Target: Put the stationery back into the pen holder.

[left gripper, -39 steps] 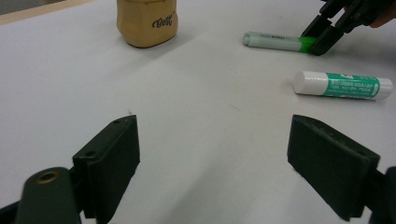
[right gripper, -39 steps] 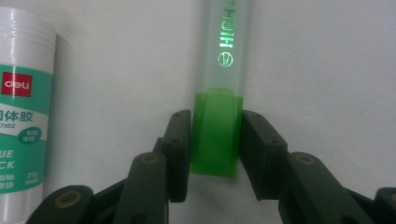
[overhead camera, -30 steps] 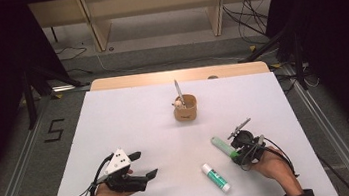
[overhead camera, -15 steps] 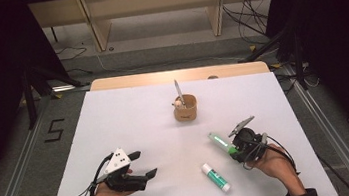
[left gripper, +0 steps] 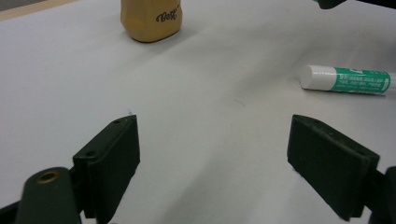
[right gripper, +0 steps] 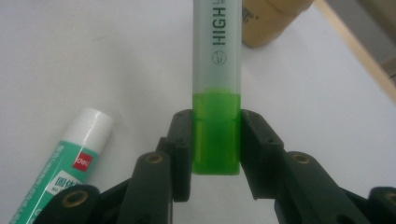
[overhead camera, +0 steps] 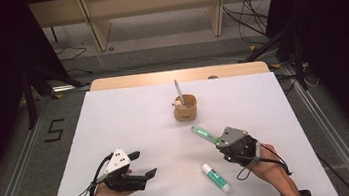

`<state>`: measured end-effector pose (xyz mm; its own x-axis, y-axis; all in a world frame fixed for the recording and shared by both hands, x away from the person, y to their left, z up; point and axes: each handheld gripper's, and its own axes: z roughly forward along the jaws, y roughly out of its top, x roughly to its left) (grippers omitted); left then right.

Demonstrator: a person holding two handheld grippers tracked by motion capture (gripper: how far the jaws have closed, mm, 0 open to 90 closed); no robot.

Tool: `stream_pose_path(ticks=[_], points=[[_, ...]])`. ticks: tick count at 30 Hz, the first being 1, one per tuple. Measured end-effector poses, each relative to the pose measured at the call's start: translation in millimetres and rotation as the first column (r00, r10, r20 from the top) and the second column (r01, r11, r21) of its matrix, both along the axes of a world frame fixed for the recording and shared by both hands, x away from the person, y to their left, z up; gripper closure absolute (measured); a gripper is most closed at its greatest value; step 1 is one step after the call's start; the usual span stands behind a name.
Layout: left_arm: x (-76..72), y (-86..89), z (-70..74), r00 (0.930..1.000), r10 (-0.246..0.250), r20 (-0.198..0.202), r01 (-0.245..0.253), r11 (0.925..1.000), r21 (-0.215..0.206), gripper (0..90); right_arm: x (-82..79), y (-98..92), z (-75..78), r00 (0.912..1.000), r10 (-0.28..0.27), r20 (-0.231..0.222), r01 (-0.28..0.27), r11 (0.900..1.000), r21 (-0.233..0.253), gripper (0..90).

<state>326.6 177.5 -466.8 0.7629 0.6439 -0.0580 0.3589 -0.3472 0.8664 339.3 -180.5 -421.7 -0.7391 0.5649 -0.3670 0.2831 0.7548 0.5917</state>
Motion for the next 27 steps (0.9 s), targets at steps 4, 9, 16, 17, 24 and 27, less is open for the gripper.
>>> stream_pose_path(ticks=[4,9,16,17,24,27], points=[[0.1,0.1,-0.2,1.0000,0.003,-0.001,-0.003,1.0000,0.000,16.6,-6.7,7.7,0.3,0.9955,0.045,0.084,-0.041,0.998,-0.044,67.4],[0.2,0.3,-0.3,1.0000,0.004,-0.002,-0.004,1.0000,0.000,16.6,-16.0,17.1,-2.3,0.9723,0.112,0.205,-0.090,0.989,-0.113,67.4],[1.4,1.0,-0.5,1.0000,0.003,-0.005,-0.003,0.9999,0.013,16.6,-26.1,26.2,-4.5,0.9290,0.171,0.328,-0.112,0.975,-0.192,67.4],[1.4,1.0,-0.5,1.0000,0.003,-0.005,-0.003,0.9999,0.013,16.6,-27.3,27.3,-5.5,0.9220,0.181,0.342,-0.115,0.972,-0.204,67.4],[3.3,1.9,0.4,0.9997,0.006,-0.026,-0.006,0.9999,-0.008,16.6,-39.0,37.6,-16.5,0.8441,0.306,0.441,-0.153,0.925,-0.348,67.4],[3.7,1.9,1.4,0.9995,-0.002,-0.033,0.002,1.0000,-0.010,16.6,-42.7,40.9,-22.3,0.8003,0.365,0.476,-0.154,0.892,-0.425,67.5]])
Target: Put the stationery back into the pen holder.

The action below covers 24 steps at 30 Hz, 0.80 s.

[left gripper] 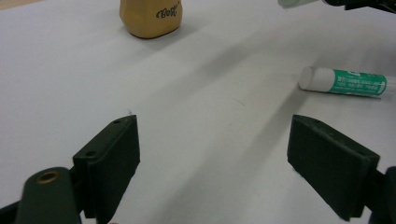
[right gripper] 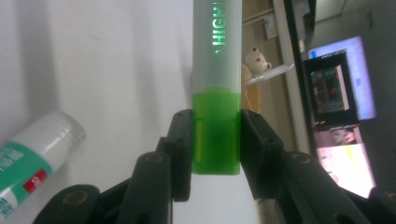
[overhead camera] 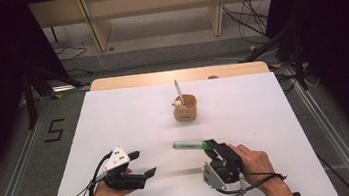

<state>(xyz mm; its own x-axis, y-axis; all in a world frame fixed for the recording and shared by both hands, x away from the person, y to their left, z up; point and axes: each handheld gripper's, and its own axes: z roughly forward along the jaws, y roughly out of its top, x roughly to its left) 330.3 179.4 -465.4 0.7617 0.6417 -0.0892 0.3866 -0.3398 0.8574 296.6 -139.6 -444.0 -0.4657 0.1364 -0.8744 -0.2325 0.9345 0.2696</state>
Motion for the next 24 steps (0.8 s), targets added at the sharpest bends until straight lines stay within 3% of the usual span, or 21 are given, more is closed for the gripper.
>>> stream_pose_path(ticks=[2,3,4,5,7,12,13,14,15,18,19,22,23,24], points=[[0.7,-1.7,-0.6,0.9999,-0.008,-0.013,0.008,0.9999,0.008,16.5,-1.4,0.8,-2.3,0.9997,0.006,0.024,-0.005,1.000,-0.020,67.4],[0.7,-4.4,-1.3,0.9998,-0.015,-0.009,0.015,0.9994,0.031,16.5,-3.6,2.0,-5.5,0.9980,0.026,0.058,-0.023,0.998,-0.056,67.5],[0.7,-4.4,-1.3,0.9998,-0.015,-0.009,0.015,0.9994,0.031,16.4,-3.6,2.0,-5.5,0.9980,0.026,0.058,-0.023,0.998,-0.056,67.5],[0.7,-6.3,0.3,0.9996,-0.024,-0.013,0.024,0.9992,0.031,16.4,-6.5,3.0,-8.7,0.9941,0.053,0.094,-0.044,0.994,-0.097,67.5],[0.5,-8.0,4.5,0.9993,-0.035,-0.013,0.036,0.9989,0.029,16.4,-8.6,3.9,-10.2,0.9903,0.072,0.118,-0.058,0.991,-0.121,67.5],[-0.9,-16.3,17.8,0.9963,-0.085,-0.009,0.085,0.9955,0.042,16.4,-11.2,5.6,-10.9,0.9818,0.109,0.156,-0.087,0.986,-0.140,67.5],[-0.8,-21.6,23.5,0.9924,-0.122,-0.019,0.123,0.9906,0.060,16.4,-13.9,6.2,-11.3,0.9759,0.127,0.177,-0.099,0.982,-0.159,67.5],[-0.8,-21.6,23.5,0.9924,-0.122,-0.019,0.123,0.9906,0.060,16.2,-13.9,6.2,-11.3,0.9759,0.127,0.177,-0.099,0.982,-0.159,67.5],[-0.5,-28.8,29.0,0.9884,-0.151,-0.011,0.152,0.9838,0.095,16.2,-15.3,6.8,-11.9,0.9716,0.140,0.191,-0.107,0.979,-0.173,67.5],[1.4,-36.3,34.8,0.9845,-0.175,-0.012,0.175,0.9782,0.111,16.2,-17.6,7.3,-13.3,0.9691,0.150,0.196,-0.112,0.975,-0.193,67.5],[4.0,-44.2,41.5,0.9797,-0.200,-0.007,0.200,0.9721,0.123,16.2,-18.9,9.2,-14.9,0.9562,0.181,0.230,-0.130,0.967,-0.219,67.5],[7.6,-52.6,48.0,0.9739,-0.227,-0.008,0.226,0.9659,0.126,16.4,-21.8,10.1,-15.2,0.9566,0.183,0.227,-0.129,0.964,-0.234,67.5],[11.4,-61.3,52.8,0.9670,-0.252,-0.038,0.255,0.9570,0.139,16.5,-22.8,11.9,-15.1,0.9486,0.203,0.243,-0.140,0.957,-0.253,67.5],[11.4,-61.3,52.8,0.9670,-0.252,-0.038,0.255,0.9570,0.139,16.4,-23.2,12.4,-16.1,0.9470,0.206,0.246,-0.142,0.956,-0.256,67.5]])
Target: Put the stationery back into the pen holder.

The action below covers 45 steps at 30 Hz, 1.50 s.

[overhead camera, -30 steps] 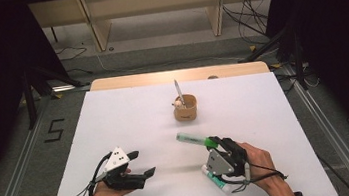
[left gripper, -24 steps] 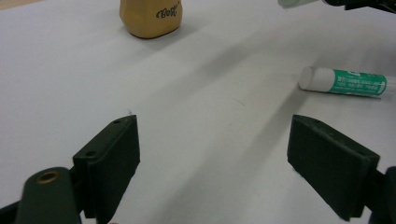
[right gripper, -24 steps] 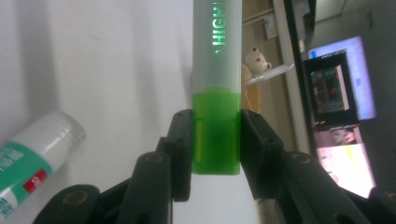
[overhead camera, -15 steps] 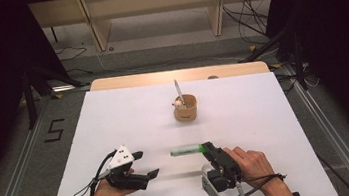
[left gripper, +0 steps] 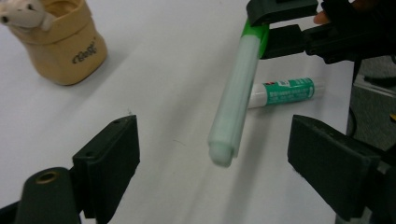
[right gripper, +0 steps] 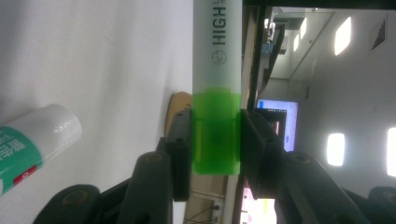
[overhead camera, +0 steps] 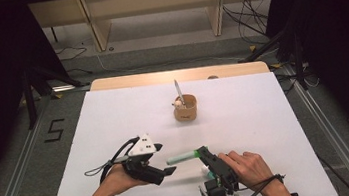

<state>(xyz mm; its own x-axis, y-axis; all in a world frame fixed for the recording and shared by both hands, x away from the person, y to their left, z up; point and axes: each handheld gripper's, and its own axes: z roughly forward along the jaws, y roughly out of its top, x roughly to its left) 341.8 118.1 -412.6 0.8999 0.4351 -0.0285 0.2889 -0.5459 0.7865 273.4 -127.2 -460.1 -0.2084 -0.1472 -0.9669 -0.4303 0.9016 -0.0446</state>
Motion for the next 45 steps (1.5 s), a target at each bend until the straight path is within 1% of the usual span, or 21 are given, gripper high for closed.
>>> stream_pose_path(ticks=[1,2,3,6,7,12,13,14,15,20,21,26,27,29,34,38,39,42,43,44,45], points=[[2.0,-8.3,3.3,0.9995,-0.030,-0.002,0.030,0.9987,0.042,16.6,-0.2,0.5,-0.8,0.9999,0.009,0.014,-0.009,1.000,-0.009,67.5],[2.0,-8.3,3.3,0.9995,-0.030,-0.002,0.030,0.9987,0.042,17.1,-0.5,0.4,-1.4,0.9997,0.014,0.018,-0.014,1.000,-0.025,67.5],[3.6,-15.0,6.5,0.9983,-0.058,-0.002,0.059,0.9957,0.072,17.6,-0.9,0.3,-2.8,0.9997,0.016,0.020,-0.016,0.999,-0.034,67.5],[5.7,-21.0,8.7,0.9965,-0.080,-0.024,0.082,0.9926,0.089,18.1,-1.8,0.4,-6.2,0.9993,0.023,0.030,-0.021,0.998,-0.056,67.5],[8.4,-26.7,8.9,0.9943,-0.099,-0.038,0.103,0.9859,0.131,18.3,-2.0,1.8,-7.6,0.9984,0.040,0.039,-0.037,0.996,-0.078,67.5],[13.3,-35.7,7.7,0.9883,-0.128,-0.082,0.141,0.9738,0.178,20.5,-4.3,5.9,-10.5,0.9974,0.051,0.051,-0.045,0.992,-0.114,67.5],[14.1,-41.0,6.7,0.9853,-0.147,-0.086,0.163,0.9642,0.210,21.6,-4.9,5.9,-11.8,0.9979,0.045,0.046,-0.040,0.993,-0.114,67.5],[14.1,-41.0,6.7,0.9853,-0.147,-0.086,0.163,0.9642,0.210,22.3,-4.9,5.9,-11.8,0.9979,0.045,0.046,-0.040,0.993,-0.114,67.5],[15.3,-46.0,6.4,0.9829,-0.154,-0.100,0.174,0.9570,0.232,23.1,-5.3,6.7,-12.9,0.9979,0.046,0.046,-0.040,0.992,-0.120,67.5],[16.9,-54.1,7.8,0.9781,-0.177,-0.109,0.200,0.9457,0.256,31.1,-6.1,8.5,-14.8,0.9974,0.054,0.046,-0.048,0.991,-0.123,67.5],[16.6,-58.2,9.4,0.9782,-0.183,-0.099,0.203,0.9388,0.278,31.7,-6.4,8.8,-15.2,0.9973,0.056,0.048,-0.050,0.991,-0.124,67.5],[17.4,-63.1,11.9,0.9732,-0.197,-0.119,0.224,0.9314,0.287,36.2,-7.0,10.3,-16.9,0.9968,0.063,0.049,-0.056,0.989,-0.137,67.5],[19.2,-64.1,10.9,0.9714,-0.198,-0.131,0.230,0.9222,0.311,37.3,-7.0,10.3,-16.9,0.9966,0.065,0.051,-0.058,0.989,-0.138,67.5],[21.2,-65.0,9.5,0.9725,-0.188,-0.138,0.224,0.9176,0.328,39.2,-7.1,10.6,-17.0,0.9966,0.066,0.049,-0.059,0.989,-0.137,67.5],[23.1,-68.0,8.0,0.9678,-0.202,-0.151,0.242,0.9096,0.338,47.2,-7.5,12.4,-18.9,0.9962,0.073,0.048,-0.066,0.988,-0.141,67.5],[23.9,-71.3,7.8,0.9598,-0.230,-0.160,0.273,0.8994,0.342,52.5,-7.9,13.3,-20.1,0.9962,0.076,0.043,-0.069,0.988,-0.141,67.5],[23.8,-73.9,6.6,0.9558,-0.241,-0.169,0.286,0.8928,0.348,53.6,-7.8,13.6,-20.5,0.9961,0.077,0.042,-0.071,0.987,-0.145,67.5],[23.6,-76.4,4.9,0.9551,-0.240,-0.173,0.289,0.8866,0.361,56.9,-8.1,13.4,-21.5,0.9960,0.078,0.042,-0.071,0.986,-0.149,67.5],[23.6,-78.4,3.0,0.9525,-0.248,-0.177,0.298,0.8791,0.372,57.2,-8.2,13.3,-21.4,0.9961,0.078,0.042,-0.071,0.986,-0.149,67.5],[23.6,-78.4,3.0,0.9525,-0.248,-0.177,0.298,0.8791,0.372,57.5,-8.2,13.3,-21.1,0.9959,0.079,0.044,-0.072,0.986,-0.148,67.5],[23.1,-79.7,1.5,0.9508,-0.249,-0.184,0.303,0.8732,0.382,58.0,-8.4,13.3,-20.8,0.9958,0.080,0.045,-0.073,0.987,-0.145,67.5]])
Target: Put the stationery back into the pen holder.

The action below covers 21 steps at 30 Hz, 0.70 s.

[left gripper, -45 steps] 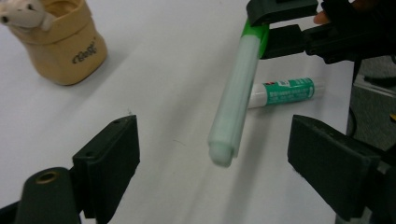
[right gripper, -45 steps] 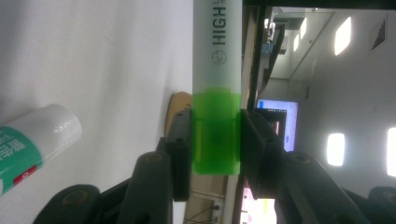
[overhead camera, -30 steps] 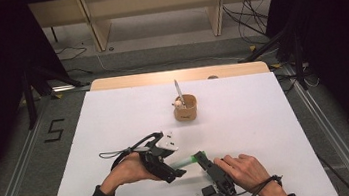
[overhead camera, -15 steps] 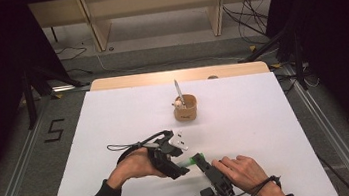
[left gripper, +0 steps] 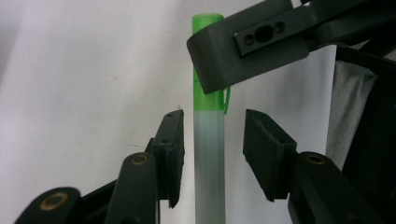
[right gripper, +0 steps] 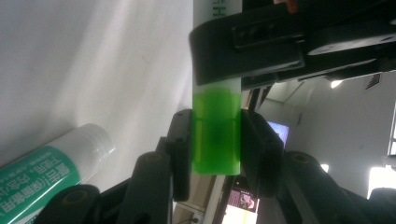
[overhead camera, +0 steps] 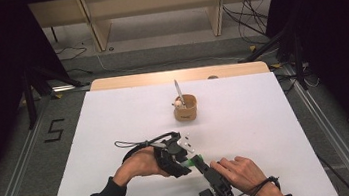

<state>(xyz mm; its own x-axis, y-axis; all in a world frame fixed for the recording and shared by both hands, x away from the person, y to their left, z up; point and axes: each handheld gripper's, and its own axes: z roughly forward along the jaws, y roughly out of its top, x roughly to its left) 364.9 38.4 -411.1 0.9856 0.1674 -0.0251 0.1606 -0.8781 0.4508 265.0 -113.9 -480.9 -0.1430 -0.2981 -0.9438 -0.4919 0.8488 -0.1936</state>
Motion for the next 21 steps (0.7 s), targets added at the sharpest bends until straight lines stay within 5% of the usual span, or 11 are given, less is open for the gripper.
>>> stream_pose_path(ticks=[21], points=[[4.8,-1.9,-3.8,0.9997,-0.001,-0.026,0.001,0.9998,0.020,74.3,-1.3,2.4,-4.0,1.0000,0.007,0.002,-0.007,1.000,-0.017,67.4]])
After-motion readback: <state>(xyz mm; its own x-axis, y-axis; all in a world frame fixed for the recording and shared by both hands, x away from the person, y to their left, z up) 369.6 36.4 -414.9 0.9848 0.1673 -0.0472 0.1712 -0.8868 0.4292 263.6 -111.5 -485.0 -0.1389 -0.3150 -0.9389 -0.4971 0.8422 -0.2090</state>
